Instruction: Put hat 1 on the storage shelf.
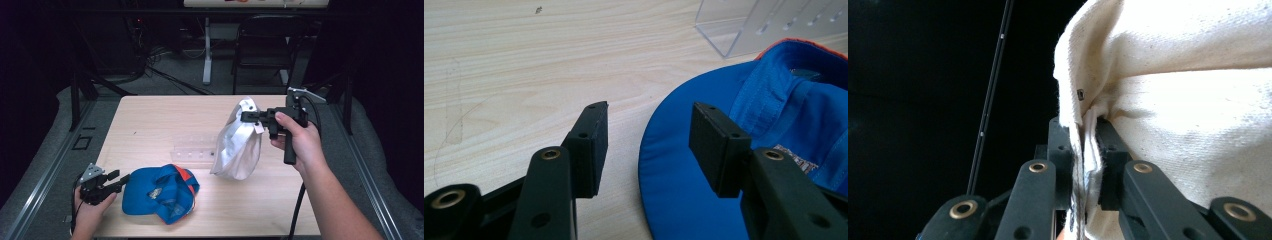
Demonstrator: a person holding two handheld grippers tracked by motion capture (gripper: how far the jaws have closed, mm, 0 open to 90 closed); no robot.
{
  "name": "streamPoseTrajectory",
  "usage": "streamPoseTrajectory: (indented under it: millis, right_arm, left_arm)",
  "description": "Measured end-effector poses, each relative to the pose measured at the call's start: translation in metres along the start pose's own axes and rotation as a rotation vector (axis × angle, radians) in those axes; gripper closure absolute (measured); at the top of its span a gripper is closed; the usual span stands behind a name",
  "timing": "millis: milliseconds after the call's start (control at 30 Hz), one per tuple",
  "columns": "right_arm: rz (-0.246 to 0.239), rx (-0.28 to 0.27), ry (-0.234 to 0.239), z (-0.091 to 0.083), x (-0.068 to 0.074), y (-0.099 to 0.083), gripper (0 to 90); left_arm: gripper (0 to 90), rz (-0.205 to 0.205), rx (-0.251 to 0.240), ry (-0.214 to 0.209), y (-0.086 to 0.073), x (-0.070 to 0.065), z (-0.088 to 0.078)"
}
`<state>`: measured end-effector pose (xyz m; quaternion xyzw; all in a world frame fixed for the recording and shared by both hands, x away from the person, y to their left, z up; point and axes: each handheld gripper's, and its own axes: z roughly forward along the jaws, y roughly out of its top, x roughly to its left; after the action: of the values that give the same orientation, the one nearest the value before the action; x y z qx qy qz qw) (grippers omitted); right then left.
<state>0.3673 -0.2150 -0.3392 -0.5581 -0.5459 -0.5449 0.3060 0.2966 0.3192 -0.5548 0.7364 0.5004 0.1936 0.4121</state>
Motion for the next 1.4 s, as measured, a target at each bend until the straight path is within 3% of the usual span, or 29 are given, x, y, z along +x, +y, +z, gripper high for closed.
streamPoseTrajectory:
  millis: [400, 633, 833, 1100, 1300, 1400]
  right_arm:
    - [-0.031, 0.052, -0.028, 0.047, 0.030, 0.027, 81.1]
    - [-0.037, 0.079, -0.057, 0.072, 0.038, 0.043, 81.2]
    - [-0.071, 0.128, -0.107, 0.095, 0.040, 0.055, 81.1]
    - [-0.062, 0.136, -0.156, 0.117, 0.033, 0.065, 81.2]
    - [-0.054, 0.139, -0.162, 0.121, 0.028, 0.069, 81.2]
    - [-0.049, 0.129, -0.161, 0.119, 0.027, 0.071, 81.2]
  left_arm:
    - [50.6, 0.003, -0.008, -0.003, 0.001, 0.001, 0.000]
    - [50.6, 0.006, 0.004, -0.010, 0.001, 0.001, -0.001]
    - [50.6, 0.008, -0.007, -0.011, 0.001, 0.000, 0.000]
    - [50.6, 0.007, 0.003, -0.013, 0.001, 0.001, -0.001]
    - [50.6, 0.004, -0.010, -0.014, 0.001, 0.000, 0.001]
    - [50.6, 0.009, 0.008, -0.017, 0.001, 0.001, 0.000]
